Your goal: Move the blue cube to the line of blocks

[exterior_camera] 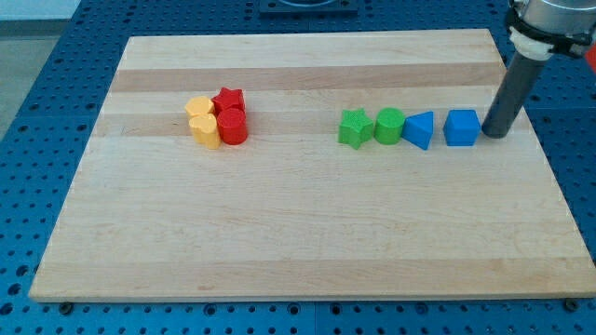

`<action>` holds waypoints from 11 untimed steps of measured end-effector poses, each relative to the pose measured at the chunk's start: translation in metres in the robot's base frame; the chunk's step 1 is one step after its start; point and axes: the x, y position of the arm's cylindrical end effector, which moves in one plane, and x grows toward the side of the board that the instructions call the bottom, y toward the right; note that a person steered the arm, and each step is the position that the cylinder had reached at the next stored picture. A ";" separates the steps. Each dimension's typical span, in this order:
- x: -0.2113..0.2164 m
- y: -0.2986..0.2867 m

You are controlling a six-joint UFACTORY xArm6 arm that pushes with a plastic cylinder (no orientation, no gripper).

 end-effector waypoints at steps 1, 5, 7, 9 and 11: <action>-0.001 0.000; 0.008 -0.006; 0.008 -0.017; 0.008 -0.024; 0.008 -0.026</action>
